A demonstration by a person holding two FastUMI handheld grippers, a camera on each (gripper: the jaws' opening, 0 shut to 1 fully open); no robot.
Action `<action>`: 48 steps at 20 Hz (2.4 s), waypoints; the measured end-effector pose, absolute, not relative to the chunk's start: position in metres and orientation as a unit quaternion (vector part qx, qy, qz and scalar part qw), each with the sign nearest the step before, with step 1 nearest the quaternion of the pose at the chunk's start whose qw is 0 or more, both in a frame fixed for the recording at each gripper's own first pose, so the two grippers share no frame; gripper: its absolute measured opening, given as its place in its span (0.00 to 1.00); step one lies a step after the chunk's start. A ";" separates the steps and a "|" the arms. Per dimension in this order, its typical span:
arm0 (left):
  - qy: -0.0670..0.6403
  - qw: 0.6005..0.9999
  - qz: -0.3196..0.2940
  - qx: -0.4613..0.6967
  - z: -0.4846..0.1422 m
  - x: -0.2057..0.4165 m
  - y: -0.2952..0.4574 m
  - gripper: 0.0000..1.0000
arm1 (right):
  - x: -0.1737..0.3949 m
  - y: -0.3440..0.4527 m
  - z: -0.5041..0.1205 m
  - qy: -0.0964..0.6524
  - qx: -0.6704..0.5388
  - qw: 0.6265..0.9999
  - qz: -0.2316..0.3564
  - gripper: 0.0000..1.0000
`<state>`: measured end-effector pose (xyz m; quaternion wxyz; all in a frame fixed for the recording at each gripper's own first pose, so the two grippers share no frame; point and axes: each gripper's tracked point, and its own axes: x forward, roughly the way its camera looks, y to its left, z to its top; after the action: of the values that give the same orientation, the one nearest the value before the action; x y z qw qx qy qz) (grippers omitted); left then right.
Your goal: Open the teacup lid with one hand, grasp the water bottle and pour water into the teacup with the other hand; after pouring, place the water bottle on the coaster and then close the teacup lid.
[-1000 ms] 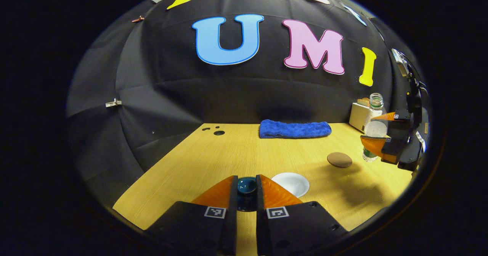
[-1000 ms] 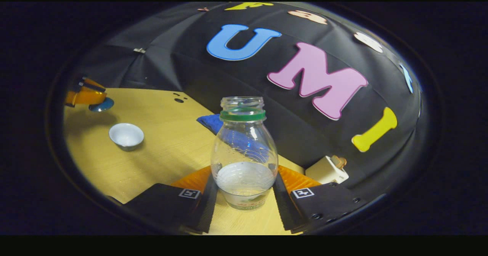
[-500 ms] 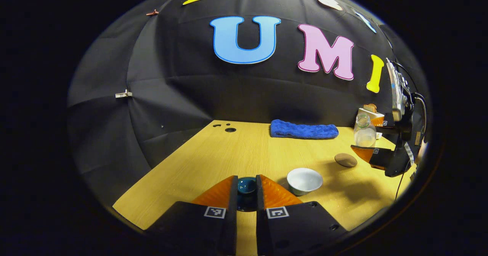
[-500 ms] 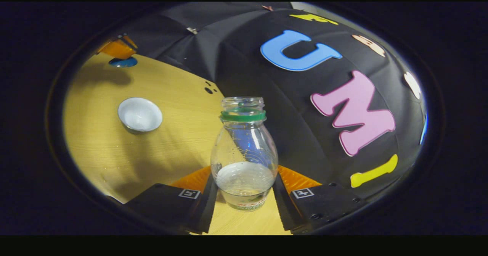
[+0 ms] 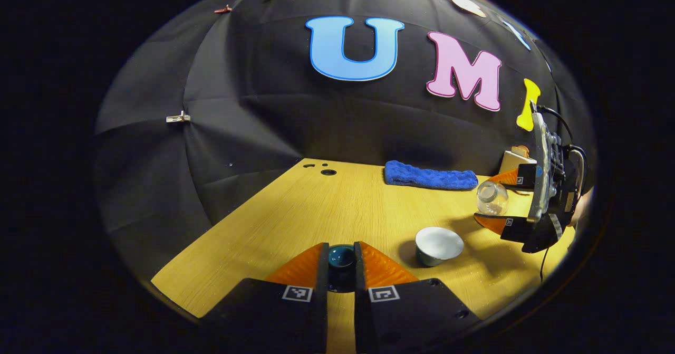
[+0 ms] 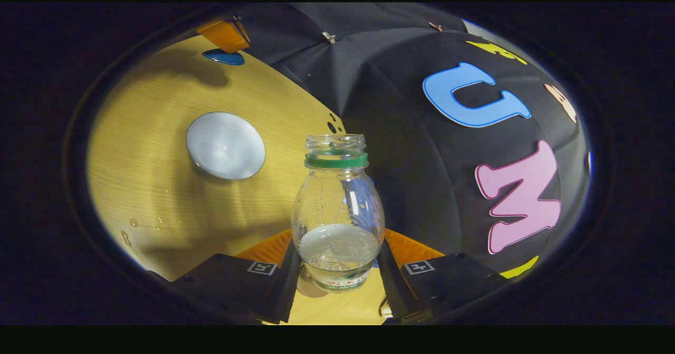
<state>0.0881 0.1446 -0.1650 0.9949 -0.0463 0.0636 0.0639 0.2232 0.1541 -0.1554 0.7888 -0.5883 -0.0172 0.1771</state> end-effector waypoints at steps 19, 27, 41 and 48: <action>0.069 0.994 0.069 -0.049 -0.167 0.089 0.160 0.24 | 0.240 0.183 -0.175 -0.051 -0.696 0.683 0.216 0.71; 0.070 0.993 0.072 -0.054 -0.170 0.084 0.160 0.24 | 0.245 0.185 -0.167 -0.083 -0.739 0.634 0.212 0.71; 0.074 0.993 0.070 -0.056 -0.174 0.083 0.162 0.24 | 0.255 0.192 -0.166 -0.110 -0.778 0.580 0.218 0.71; 0.077 0.993 0.066 -0.057 -0.177 0.084 0.162 0.24 | 0.259 0.192 -0.168 -0.117 -0.788 0.564 0.218 0.71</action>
<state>0.0838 0.1617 -0.1771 0.9931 -0.0574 0.0772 0.0665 0.2595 0.1915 -0.1684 0.5636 -0.7882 -0.1174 0.2176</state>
